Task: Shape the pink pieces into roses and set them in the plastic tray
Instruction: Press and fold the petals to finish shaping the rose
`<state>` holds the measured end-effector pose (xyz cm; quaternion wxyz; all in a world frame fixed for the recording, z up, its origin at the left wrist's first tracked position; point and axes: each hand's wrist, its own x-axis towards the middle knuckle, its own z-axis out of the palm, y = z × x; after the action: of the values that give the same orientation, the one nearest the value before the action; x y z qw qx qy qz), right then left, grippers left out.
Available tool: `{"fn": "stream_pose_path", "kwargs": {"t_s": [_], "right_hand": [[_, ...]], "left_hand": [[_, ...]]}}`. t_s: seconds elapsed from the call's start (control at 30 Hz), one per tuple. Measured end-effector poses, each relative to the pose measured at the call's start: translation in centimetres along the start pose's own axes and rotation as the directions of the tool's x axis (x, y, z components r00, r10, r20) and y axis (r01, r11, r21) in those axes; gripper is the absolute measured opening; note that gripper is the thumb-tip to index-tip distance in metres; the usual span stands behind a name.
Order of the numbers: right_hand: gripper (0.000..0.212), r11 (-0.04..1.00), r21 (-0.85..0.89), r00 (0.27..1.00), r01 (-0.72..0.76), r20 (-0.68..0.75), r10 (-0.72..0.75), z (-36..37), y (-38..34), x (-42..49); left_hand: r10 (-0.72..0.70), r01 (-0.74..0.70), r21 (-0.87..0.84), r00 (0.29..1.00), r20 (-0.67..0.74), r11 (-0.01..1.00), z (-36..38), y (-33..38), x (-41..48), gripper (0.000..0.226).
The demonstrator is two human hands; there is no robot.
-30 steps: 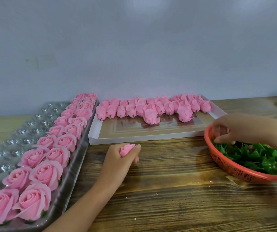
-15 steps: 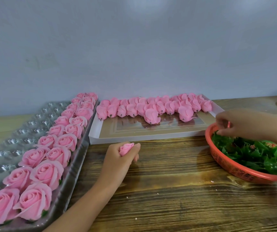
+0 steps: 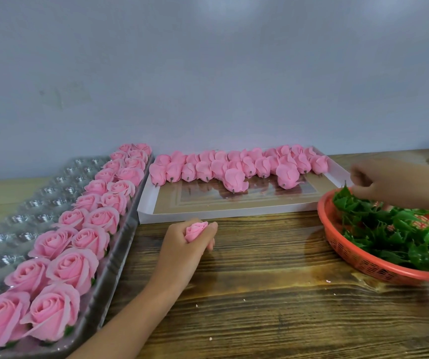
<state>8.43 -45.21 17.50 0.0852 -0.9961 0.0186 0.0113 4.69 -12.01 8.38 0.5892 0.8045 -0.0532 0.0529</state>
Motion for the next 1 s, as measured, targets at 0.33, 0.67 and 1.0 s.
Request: {"fn": "stream_pose_path", "kwargs": {"t_s": [0.33, 0.67, 1.0], "right_hand": [[0.025, 0.997, 0.074, 0.991, 0.014, 0.131, -0.023, -0.1, 0.9, 0.3], [0.032, 0.987, -0.113, 0.994, 0.111, -0.001, -0.112, -0.5, 1.6, 0.7], [0.052, 0.974, -0.141, 0.928, 0.176, 0.355, -0.116, -0.1, 0.9, 0.1]], "left_hand": [[0.024, -0.025, 0.029, 1.0, 0.012, 0.999, 0.0, 0.0, 0.0, 0.039], [0.02, -0.021, 0.042, 1.0, 0.011, 0.999, 0.0, -0.2, 0.1, 0.038], [0.011, -0.011, 0.037, 1.0, 0.019, 0.999, 0.0, -0.1, 0.0, 0.037]]}}
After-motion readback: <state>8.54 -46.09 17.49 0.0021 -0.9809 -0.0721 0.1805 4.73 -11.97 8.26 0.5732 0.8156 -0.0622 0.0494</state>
